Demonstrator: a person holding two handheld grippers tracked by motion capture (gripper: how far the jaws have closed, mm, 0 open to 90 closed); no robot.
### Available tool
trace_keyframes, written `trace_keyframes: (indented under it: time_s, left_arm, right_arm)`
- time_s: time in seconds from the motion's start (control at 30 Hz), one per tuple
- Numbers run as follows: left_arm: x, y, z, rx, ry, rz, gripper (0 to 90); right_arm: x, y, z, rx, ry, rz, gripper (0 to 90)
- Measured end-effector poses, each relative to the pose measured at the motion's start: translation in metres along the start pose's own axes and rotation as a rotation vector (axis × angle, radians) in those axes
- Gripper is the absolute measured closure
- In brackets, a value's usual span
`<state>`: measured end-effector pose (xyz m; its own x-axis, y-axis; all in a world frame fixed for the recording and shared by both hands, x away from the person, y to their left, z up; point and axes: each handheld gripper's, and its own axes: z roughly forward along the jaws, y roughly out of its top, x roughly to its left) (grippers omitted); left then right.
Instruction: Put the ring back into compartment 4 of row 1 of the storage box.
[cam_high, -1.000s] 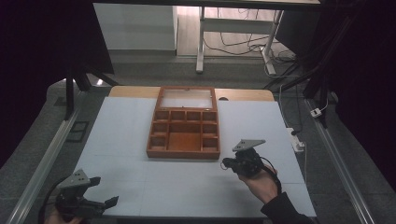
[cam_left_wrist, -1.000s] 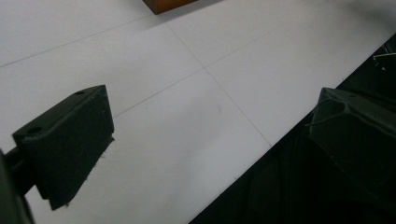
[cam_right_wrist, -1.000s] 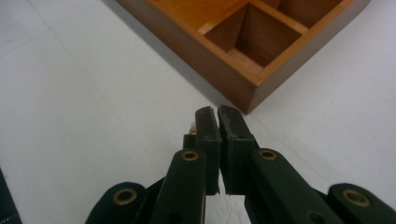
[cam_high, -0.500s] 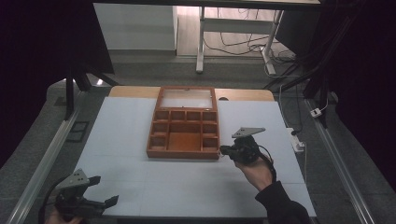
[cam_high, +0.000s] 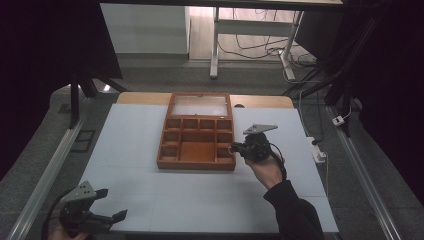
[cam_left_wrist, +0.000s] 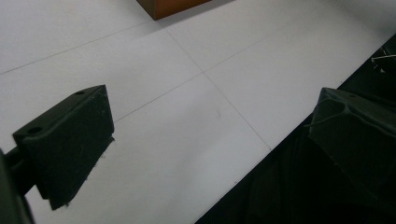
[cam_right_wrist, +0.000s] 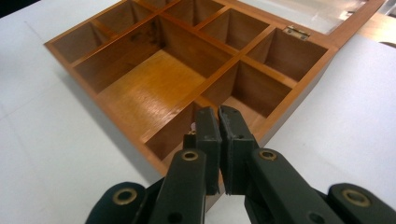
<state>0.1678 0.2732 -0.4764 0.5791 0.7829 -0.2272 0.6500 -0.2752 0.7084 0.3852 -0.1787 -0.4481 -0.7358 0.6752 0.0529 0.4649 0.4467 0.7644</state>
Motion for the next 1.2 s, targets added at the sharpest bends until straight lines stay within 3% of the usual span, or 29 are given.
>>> trace_keyframes:
  time_s: [0.47,1.2]
  left_arm:
    - [0.0,0.0,0.001,0.004,0.002,-0.005,0.2]
    - [0.001,0.0,0.001,0.002,0.0,-0.007,0.2]
  right_arm:
    - [-0.016,0.012,0.017,-0.022,-0.033,0.029,87.4]
    - [-0.036,0.034,0.051,-0.012,-0.074,0.026,87.4]
